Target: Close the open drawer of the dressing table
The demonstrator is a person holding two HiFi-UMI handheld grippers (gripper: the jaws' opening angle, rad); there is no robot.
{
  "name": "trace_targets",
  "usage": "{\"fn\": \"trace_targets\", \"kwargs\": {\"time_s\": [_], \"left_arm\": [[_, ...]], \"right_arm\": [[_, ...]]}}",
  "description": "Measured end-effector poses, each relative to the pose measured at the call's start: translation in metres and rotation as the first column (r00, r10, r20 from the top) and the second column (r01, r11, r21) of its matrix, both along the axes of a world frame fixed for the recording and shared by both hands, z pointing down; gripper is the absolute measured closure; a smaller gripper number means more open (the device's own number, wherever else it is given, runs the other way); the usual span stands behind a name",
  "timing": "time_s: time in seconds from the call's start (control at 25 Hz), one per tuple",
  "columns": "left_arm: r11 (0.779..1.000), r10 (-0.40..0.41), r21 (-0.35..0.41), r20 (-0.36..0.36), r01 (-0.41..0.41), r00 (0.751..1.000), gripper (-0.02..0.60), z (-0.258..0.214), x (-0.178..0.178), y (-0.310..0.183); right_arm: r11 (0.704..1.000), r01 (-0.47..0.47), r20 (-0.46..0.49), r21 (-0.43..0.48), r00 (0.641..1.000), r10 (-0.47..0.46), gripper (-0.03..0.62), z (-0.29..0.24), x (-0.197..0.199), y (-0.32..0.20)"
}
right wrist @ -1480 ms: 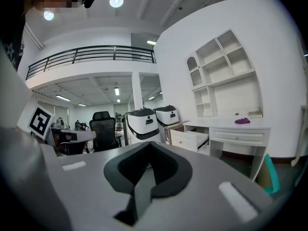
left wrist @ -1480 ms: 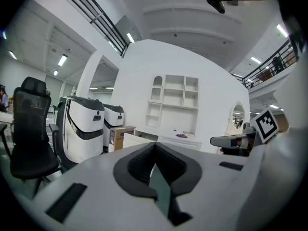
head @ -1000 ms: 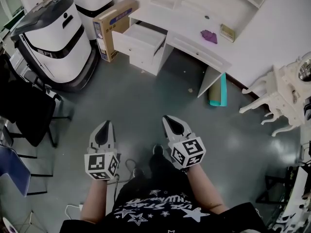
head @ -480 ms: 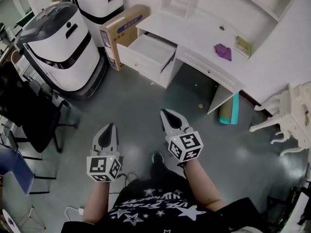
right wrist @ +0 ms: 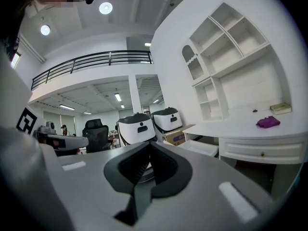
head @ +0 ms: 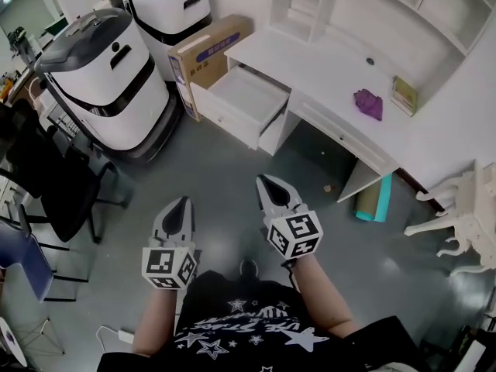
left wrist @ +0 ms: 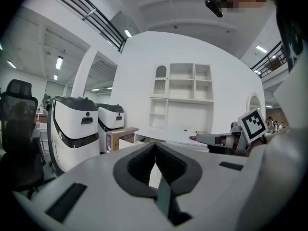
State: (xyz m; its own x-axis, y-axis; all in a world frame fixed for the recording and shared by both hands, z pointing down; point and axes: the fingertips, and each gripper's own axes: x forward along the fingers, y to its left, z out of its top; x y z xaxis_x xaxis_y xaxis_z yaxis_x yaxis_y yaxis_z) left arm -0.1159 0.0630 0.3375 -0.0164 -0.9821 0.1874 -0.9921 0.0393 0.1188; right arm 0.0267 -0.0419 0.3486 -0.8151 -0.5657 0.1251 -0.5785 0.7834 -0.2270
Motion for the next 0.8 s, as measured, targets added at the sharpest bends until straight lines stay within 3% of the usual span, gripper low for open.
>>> {"fn": "trace_targets", "kwargs": {"time_s": [0.48, 0.8], "left_arm": [[1.0, -0.017, 0.025, 0.017, 0.016, 1.0, 0.572, 0.001, -0.011, -0.04], [0.998, 0.058, 0.017, 0.014, -0.058, 0.998, 0.572, 0.017, -0.026, -0.089]], "right_arm": [[1.0, 0.002, -0.013, -0.031, 1.0, -0.002, 0.591, 0.019, -0.005, -0.031], [0.997, -0.078, -0.04, -0.027, 0.996, 0.077, 0.591, 0.025, -0.011, -0.067]]}}
